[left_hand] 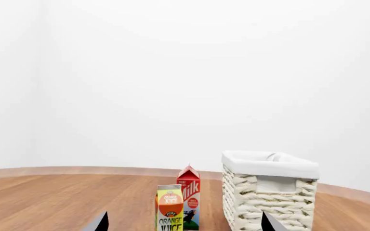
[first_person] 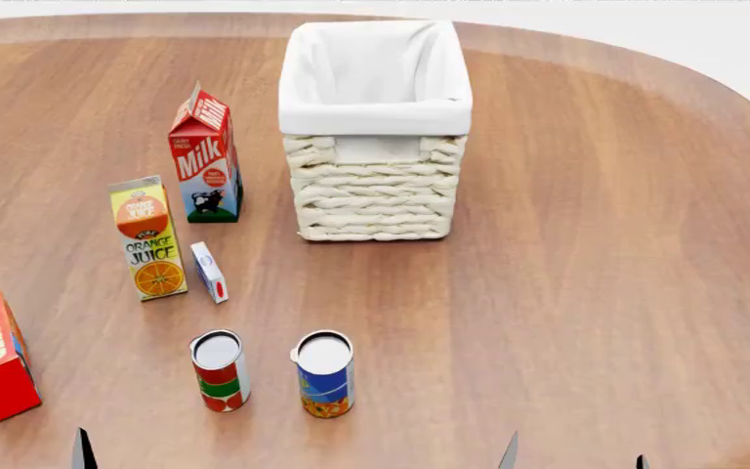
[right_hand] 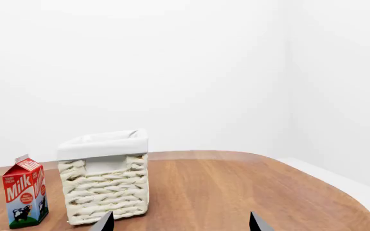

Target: Pick up the alphabet soup, and put it in the basket.

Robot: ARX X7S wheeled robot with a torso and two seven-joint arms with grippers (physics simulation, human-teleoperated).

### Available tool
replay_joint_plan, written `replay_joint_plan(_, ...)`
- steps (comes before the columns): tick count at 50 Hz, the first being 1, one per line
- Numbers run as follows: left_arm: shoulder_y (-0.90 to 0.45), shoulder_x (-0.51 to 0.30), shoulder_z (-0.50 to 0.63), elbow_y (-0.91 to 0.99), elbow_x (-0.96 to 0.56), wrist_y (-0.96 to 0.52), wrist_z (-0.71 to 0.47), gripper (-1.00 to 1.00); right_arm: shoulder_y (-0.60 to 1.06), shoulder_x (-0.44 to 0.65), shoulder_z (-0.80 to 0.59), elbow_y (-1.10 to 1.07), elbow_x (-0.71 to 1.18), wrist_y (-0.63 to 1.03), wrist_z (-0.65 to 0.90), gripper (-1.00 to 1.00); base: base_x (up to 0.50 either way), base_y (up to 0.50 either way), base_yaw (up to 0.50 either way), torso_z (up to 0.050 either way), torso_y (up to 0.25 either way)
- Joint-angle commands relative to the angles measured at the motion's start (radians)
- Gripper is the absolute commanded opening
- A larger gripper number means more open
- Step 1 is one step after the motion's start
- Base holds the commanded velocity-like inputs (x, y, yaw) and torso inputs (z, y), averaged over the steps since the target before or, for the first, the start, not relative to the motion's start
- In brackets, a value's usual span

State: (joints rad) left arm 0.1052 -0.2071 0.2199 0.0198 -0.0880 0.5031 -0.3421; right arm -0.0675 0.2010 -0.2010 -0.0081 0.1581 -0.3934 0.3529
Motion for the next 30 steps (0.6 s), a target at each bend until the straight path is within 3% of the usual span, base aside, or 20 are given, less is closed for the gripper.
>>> replay_joint_plan(1, -0.002, -0.004, 0.006, -0.002, -0.001, 0.002, -0.005, 1.00, 0.001, 0.003, -0.006, 0.002, -0.002, -0.005, 0.007, 1.00, 0.27, 0.00, 0.00, 0.000, 0.000)
replay_joint_plan(30, -0.004, -0.014, 0.019, -0.009, -0.002, 0.009, -0.020, 1.00, 0.003, 0.015, -0.019, 0.003, 0.012, -0.006, 0.016, 1.00, 0.26, 0.00, 0.00, 0.000, 0.000)
